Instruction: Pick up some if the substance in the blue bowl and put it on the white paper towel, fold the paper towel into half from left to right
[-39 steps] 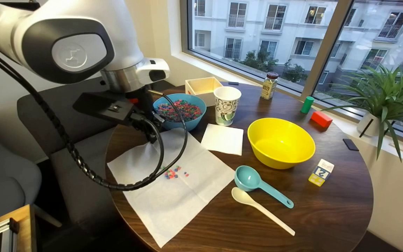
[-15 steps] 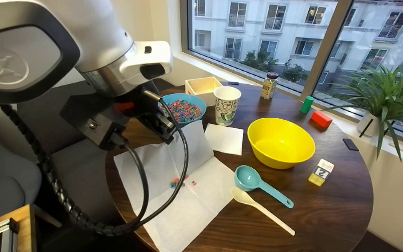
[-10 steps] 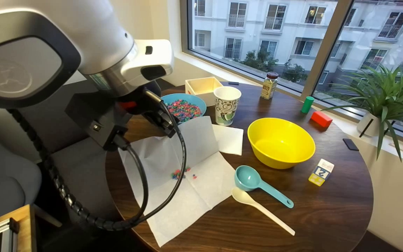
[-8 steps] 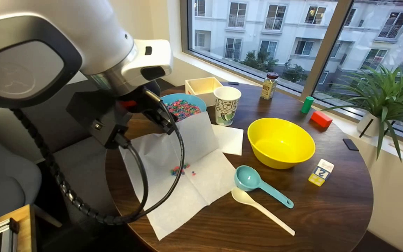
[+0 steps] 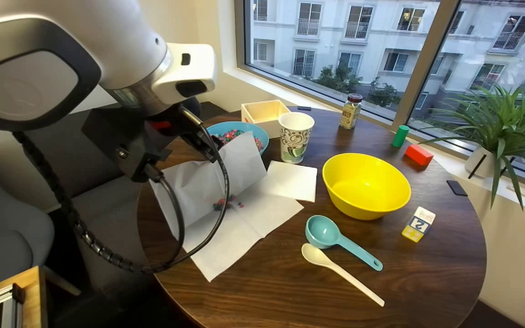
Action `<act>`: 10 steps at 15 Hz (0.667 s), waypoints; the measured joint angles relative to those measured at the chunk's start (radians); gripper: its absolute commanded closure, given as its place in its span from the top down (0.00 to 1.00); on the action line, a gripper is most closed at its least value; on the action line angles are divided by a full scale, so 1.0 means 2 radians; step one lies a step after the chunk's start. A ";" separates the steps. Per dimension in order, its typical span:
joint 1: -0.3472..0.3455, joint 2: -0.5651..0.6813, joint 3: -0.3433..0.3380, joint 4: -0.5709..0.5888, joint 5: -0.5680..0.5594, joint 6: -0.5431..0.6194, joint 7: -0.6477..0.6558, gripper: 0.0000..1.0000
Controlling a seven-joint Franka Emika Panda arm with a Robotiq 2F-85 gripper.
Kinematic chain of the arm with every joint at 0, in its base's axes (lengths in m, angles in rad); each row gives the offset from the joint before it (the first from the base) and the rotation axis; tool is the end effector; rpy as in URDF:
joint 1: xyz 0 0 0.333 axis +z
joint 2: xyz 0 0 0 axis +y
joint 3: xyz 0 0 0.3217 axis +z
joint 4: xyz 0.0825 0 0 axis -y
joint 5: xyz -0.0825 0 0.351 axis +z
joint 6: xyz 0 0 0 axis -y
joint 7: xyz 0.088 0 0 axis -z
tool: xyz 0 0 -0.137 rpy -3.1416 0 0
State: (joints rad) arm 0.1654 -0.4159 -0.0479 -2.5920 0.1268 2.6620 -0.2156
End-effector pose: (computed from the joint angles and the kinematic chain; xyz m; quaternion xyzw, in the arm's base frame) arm 0.4202 0.0472 0.4483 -0.9629 -0.1133 -0.2416 0.0399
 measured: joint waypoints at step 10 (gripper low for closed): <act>-0.019 -0.001 -0.033 -0.002 0.006 0.000 0.000 0.00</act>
State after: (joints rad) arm 0.1278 -0.4187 -0.1130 -2.5961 0.1396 2.6620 -0.2150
